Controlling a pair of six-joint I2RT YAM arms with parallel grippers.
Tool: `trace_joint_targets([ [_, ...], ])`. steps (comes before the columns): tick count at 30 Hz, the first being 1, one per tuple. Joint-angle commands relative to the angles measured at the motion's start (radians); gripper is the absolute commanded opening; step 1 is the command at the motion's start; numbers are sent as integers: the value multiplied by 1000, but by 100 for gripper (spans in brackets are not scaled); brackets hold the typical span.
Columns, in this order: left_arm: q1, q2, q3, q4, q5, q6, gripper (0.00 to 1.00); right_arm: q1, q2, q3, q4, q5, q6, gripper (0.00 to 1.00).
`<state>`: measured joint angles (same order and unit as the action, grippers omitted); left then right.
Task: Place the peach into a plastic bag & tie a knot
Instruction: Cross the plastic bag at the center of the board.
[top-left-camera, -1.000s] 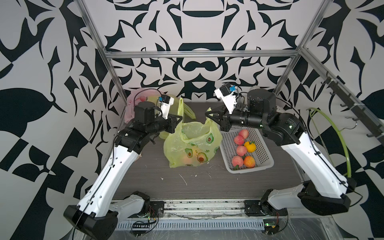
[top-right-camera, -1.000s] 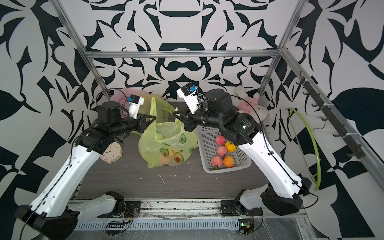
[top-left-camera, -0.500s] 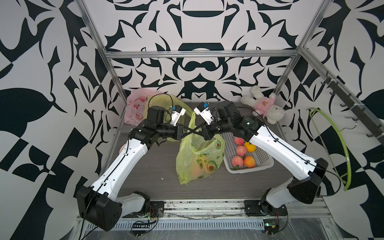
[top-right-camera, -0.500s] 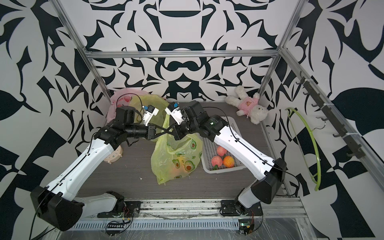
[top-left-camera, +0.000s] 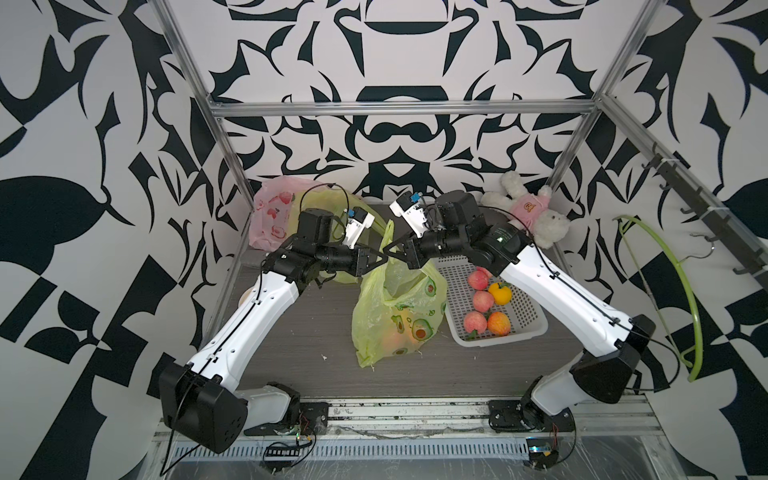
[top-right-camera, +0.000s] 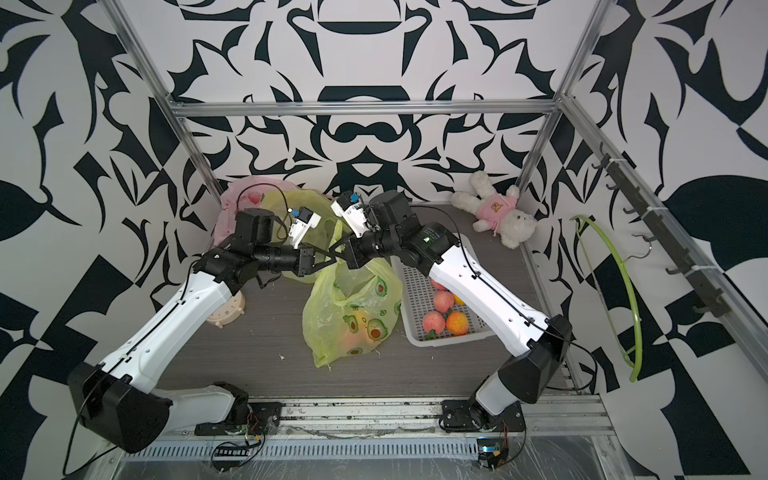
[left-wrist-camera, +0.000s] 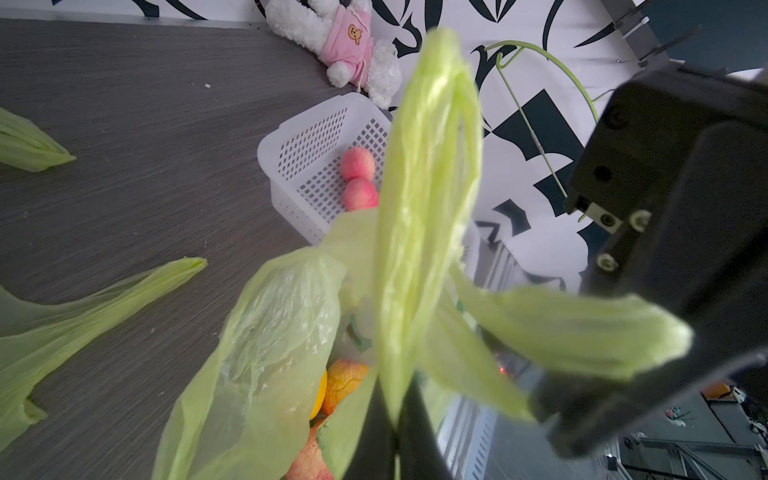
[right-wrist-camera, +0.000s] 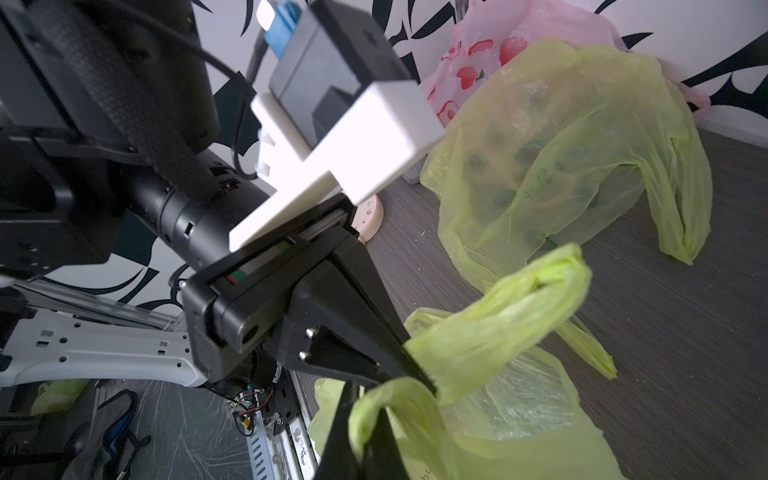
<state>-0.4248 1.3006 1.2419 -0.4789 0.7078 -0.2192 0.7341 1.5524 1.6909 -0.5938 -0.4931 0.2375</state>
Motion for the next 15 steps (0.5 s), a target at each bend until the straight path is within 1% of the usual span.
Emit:
trace_joint_targets([
  [1,-18,32,54,-18,1,42,0,-2,-3,44,24,-24,11,0],
  [5,-50,61,94,-58,-33,70,0,-13,1,56,19,-13,18,0],
  [12,-70,63,112,-55,-59,78,12,-40,7,54,25,-12,37,0],
  [15,-79,72,130,-84,-69,95,14,-55,8,52,30,-15,43,0],
])
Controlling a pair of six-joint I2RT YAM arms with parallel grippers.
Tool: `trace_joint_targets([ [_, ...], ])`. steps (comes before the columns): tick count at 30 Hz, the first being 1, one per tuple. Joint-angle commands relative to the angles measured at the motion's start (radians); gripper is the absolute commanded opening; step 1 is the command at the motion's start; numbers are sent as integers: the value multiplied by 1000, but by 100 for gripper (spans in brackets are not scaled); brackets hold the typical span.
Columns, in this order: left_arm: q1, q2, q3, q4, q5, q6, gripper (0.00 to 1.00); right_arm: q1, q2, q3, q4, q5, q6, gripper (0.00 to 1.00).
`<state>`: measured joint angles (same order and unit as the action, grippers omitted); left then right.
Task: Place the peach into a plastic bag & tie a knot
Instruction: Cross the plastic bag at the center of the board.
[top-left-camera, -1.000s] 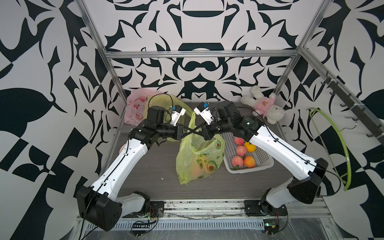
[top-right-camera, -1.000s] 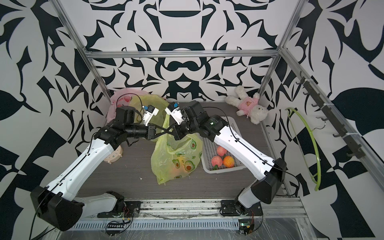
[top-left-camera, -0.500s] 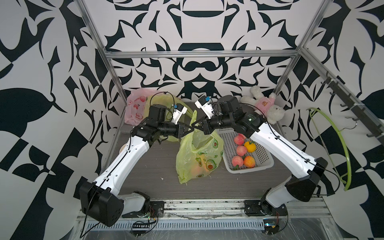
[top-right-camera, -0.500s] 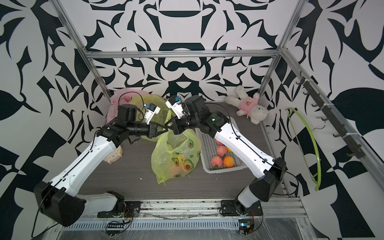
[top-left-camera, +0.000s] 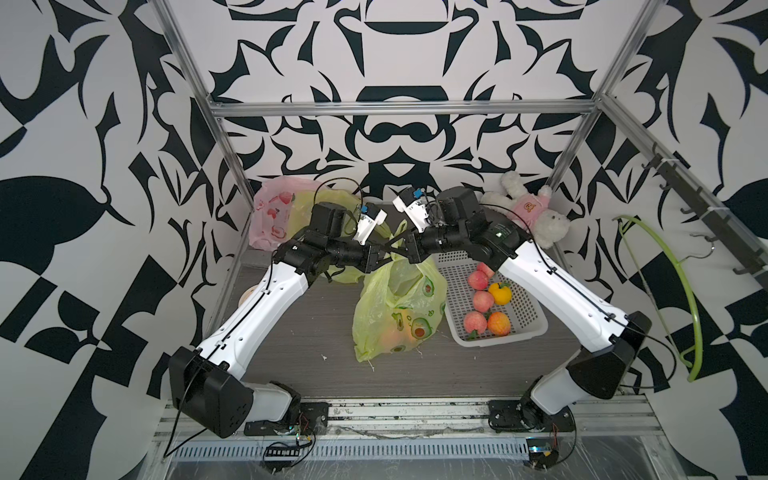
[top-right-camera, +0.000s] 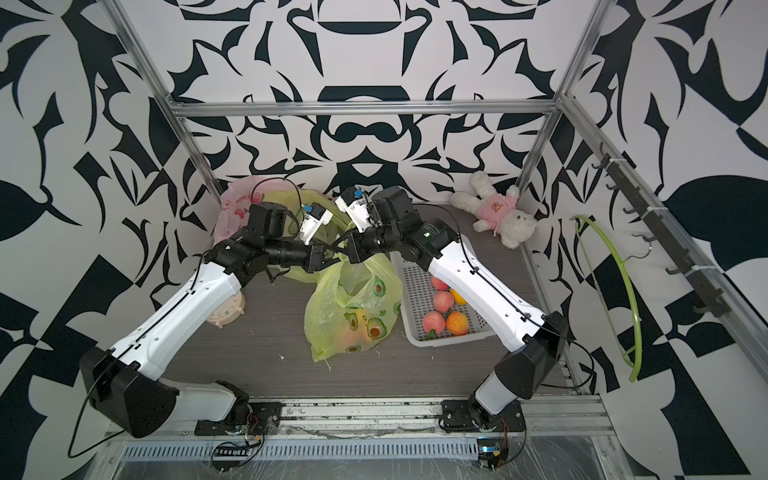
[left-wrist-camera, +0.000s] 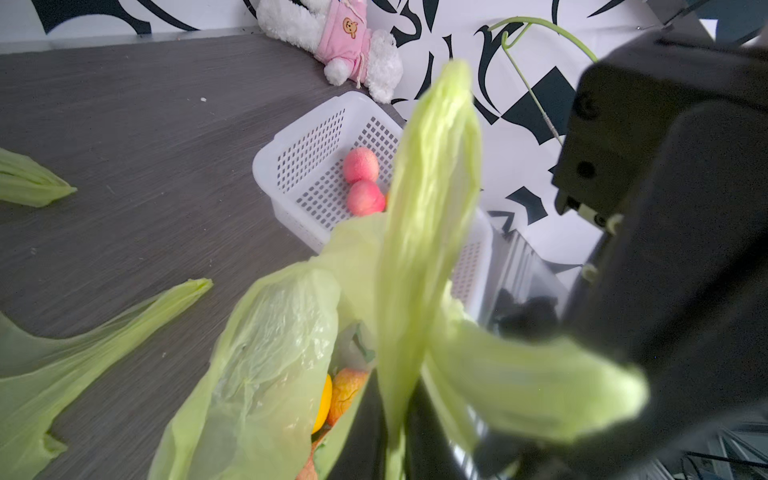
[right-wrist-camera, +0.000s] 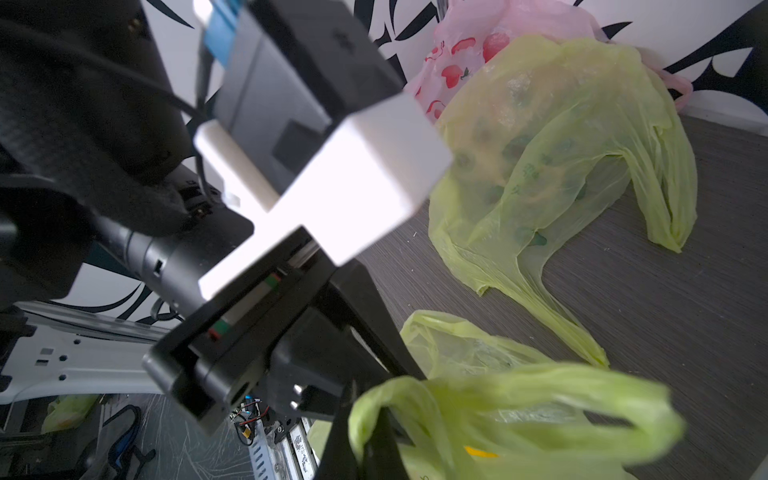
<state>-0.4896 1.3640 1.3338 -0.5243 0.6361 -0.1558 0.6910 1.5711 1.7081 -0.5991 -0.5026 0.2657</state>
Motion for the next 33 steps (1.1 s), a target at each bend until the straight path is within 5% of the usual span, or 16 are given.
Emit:
trace_joint_targets([
  [1,-16,10,43,-46,1,37,14,-16,-10,35,36,-11,17,0],
  [16,-38,26,91,-128,-6,88,35,-45,30,66,25,-49,20,0],
  [33,-38,-32,-13,84,-49,3,37,-45,6,12,135,-113,163,0],
])
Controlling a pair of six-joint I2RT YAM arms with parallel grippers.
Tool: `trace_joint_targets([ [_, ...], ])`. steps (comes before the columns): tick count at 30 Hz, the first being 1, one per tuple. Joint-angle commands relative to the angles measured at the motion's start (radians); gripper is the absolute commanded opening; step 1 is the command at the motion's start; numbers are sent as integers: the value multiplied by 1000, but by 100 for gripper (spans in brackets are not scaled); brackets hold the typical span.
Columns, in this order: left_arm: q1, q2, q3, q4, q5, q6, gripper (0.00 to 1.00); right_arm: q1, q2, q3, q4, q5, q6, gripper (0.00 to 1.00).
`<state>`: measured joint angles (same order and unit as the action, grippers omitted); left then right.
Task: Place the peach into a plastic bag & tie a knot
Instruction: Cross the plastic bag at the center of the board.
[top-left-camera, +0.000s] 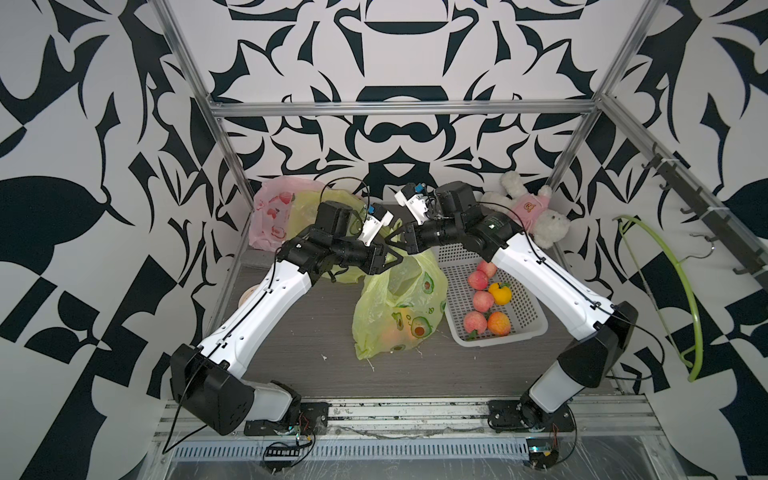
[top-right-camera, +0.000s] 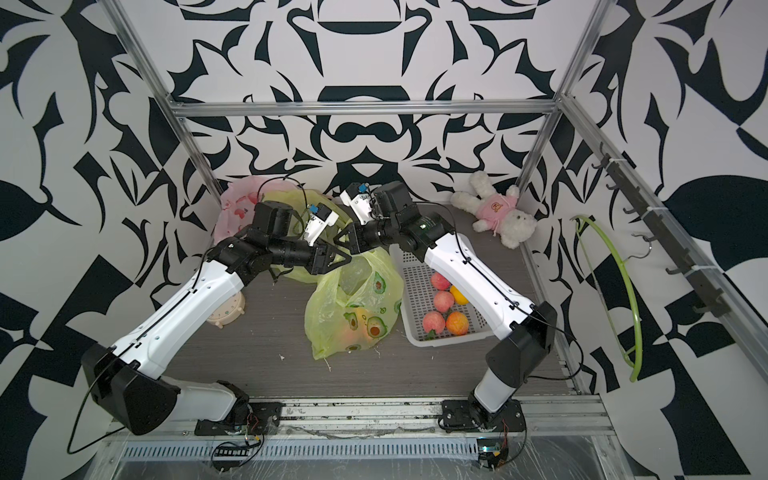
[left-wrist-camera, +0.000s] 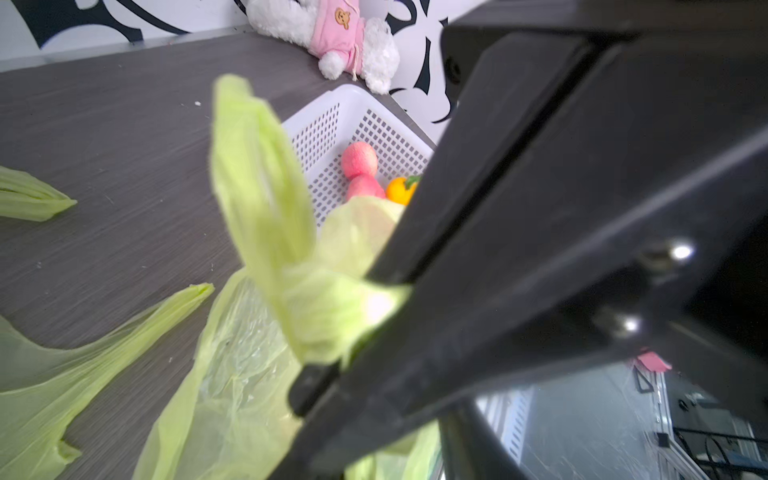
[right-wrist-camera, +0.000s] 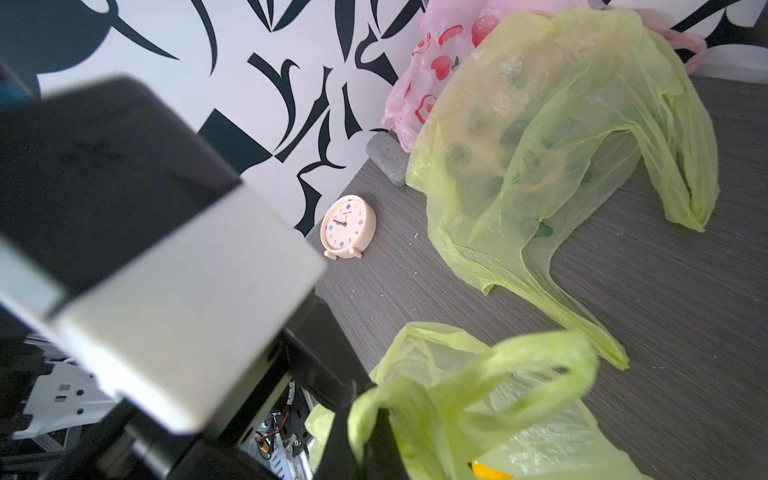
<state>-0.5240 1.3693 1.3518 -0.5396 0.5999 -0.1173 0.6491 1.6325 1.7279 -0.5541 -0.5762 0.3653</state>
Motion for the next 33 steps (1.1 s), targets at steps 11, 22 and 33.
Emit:
trace_joint_targets([
  [11,-4,-42,-96,300,10,-145,36,-3,-69,-76,210,-78,179,0],
  [22,-4,-58,-176,481,-26,-241,33,-3,-90,-167,333,-82,281,0],
  [33,-5,-76,-230,604,-24,-304,30,-3,-115,-214,365,-80,307,0],
])
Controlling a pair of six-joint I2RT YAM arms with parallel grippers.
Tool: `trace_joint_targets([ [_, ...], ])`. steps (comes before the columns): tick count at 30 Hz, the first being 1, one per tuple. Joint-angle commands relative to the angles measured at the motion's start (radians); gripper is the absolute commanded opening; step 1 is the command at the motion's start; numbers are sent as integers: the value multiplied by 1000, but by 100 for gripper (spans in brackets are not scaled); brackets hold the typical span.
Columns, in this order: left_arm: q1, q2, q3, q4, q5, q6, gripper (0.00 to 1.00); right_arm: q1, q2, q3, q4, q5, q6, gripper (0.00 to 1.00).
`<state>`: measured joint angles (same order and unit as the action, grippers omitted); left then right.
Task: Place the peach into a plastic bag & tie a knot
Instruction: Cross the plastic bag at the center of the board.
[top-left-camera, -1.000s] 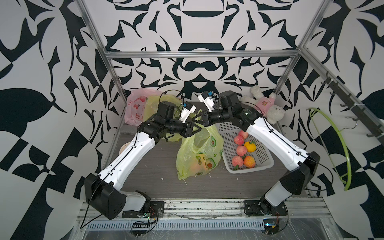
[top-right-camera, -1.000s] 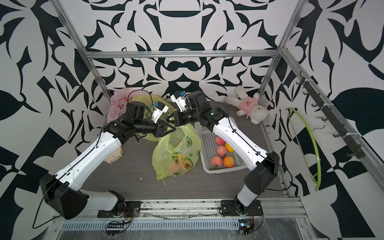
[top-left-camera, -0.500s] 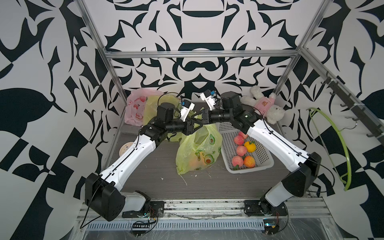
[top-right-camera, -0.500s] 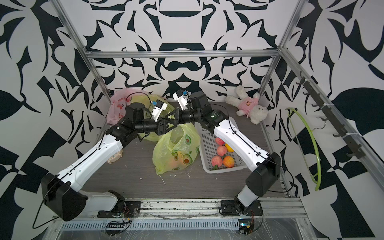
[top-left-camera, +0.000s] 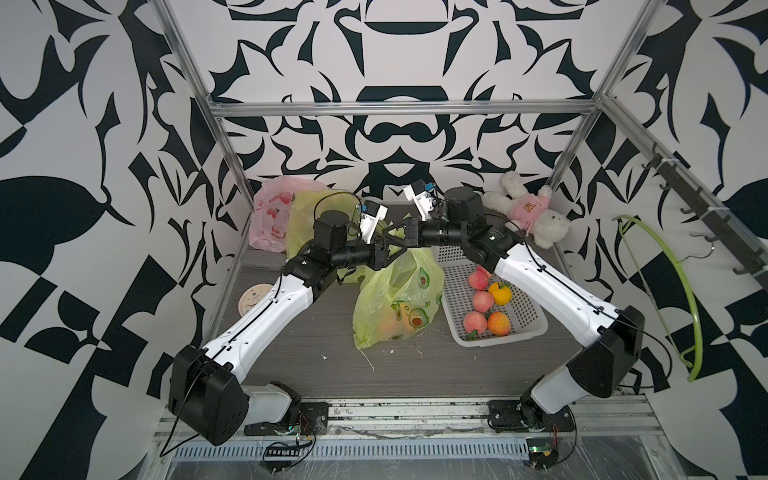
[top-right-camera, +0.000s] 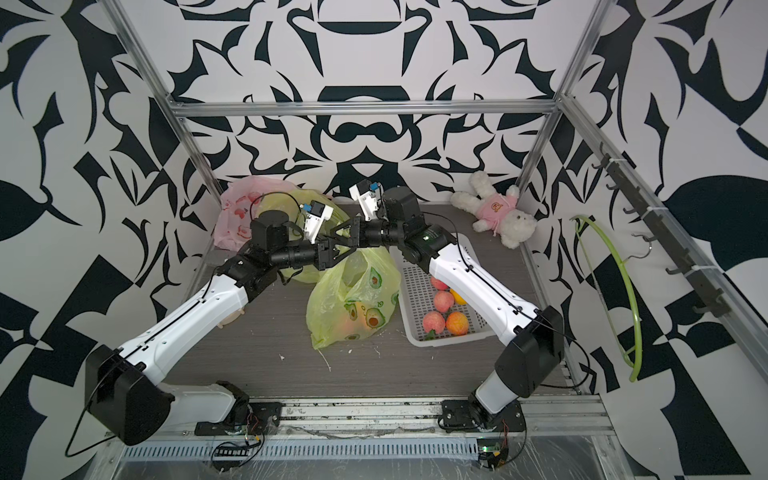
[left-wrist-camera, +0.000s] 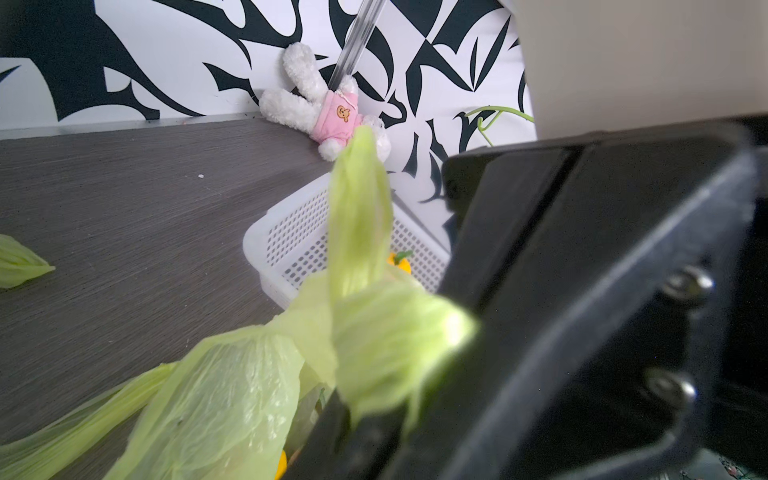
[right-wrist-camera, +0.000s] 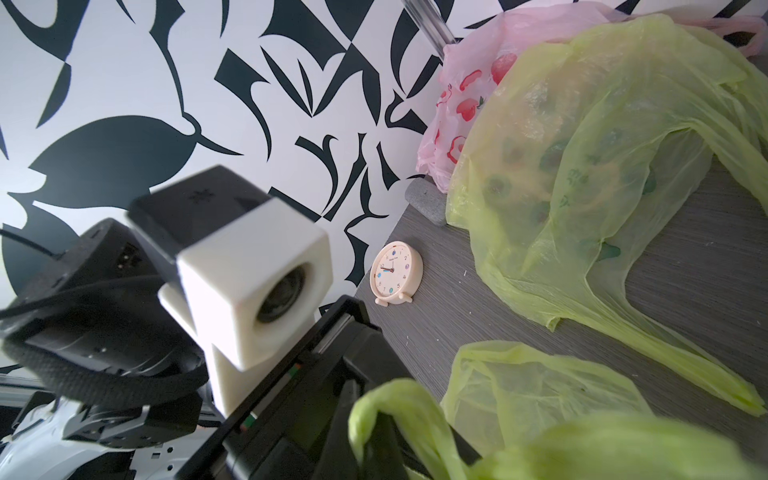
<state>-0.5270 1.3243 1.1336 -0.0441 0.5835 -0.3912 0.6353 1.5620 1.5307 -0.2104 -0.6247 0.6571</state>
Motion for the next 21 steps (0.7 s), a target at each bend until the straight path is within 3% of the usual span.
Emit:
trace_joint_targets([
  [1,-1,-33,-19,124,-12,-39,29,11,-48,-23,25,-32,19,0],
  [8,-1,-36,-44,187,-28,-78,18,12,-69,-50,32,-30,25,0],
  [14,-1,-42,-69,223,-36,-94,1,10,-82,-69,37,-33,27,0],
  [19,-1,-42,-69,198,-22,-76,0,-6,-89,-44,15,-45,34,0],
  [21,-1,-42,-69,183,-16,-61,0,-27,-101,-35,6,-54,40,14],
])
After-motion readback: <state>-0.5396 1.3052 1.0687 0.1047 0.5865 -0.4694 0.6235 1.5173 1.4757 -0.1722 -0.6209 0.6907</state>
